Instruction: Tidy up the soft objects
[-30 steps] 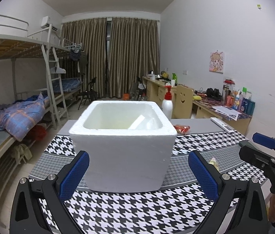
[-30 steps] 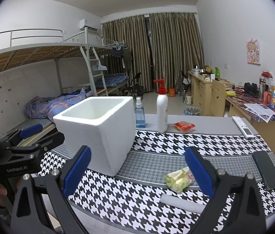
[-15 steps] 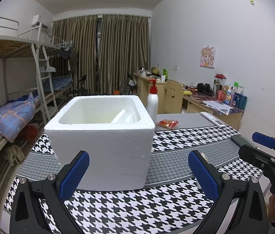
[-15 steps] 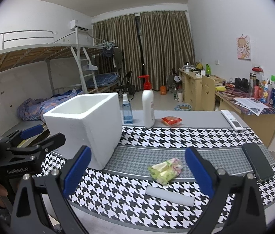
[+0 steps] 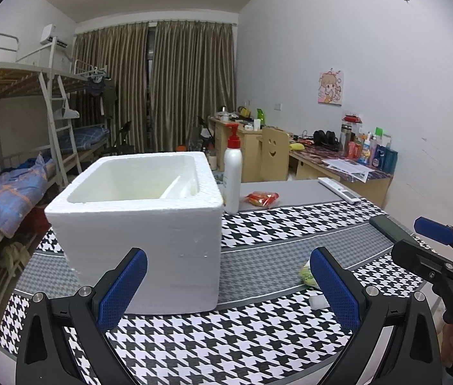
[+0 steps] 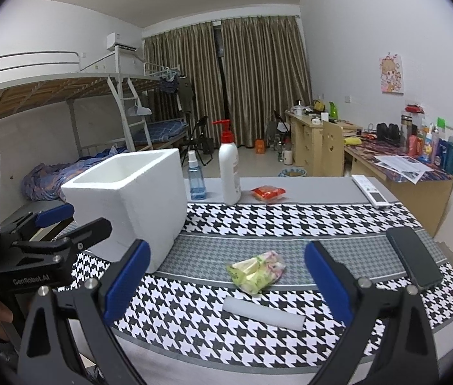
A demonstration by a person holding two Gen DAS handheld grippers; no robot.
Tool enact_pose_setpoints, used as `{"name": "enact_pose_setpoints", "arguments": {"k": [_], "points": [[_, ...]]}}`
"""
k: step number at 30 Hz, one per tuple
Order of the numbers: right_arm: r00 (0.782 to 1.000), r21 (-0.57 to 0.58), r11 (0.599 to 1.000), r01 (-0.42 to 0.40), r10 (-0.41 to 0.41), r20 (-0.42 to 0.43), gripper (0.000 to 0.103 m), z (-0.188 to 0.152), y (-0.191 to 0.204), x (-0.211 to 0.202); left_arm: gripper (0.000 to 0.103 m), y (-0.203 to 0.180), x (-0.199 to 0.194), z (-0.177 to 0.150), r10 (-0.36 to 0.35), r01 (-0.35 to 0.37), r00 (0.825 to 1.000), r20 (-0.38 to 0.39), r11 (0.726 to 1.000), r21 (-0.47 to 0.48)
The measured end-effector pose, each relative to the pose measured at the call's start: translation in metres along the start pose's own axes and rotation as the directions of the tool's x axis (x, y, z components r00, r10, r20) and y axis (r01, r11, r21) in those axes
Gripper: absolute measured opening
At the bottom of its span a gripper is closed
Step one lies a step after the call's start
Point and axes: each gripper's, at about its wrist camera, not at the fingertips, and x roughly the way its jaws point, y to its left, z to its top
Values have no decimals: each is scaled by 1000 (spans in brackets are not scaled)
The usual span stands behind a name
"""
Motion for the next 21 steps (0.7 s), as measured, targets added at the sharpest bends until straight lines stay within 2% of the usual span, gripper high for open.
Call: {"name": "enact_pose_setpoints", "arguments": {"k": [21], "points": [[999,12,999,43,-43,-13,99,-9,-17,-8,102,-21,18,0,-44,45,998,-33,999,19]]}}
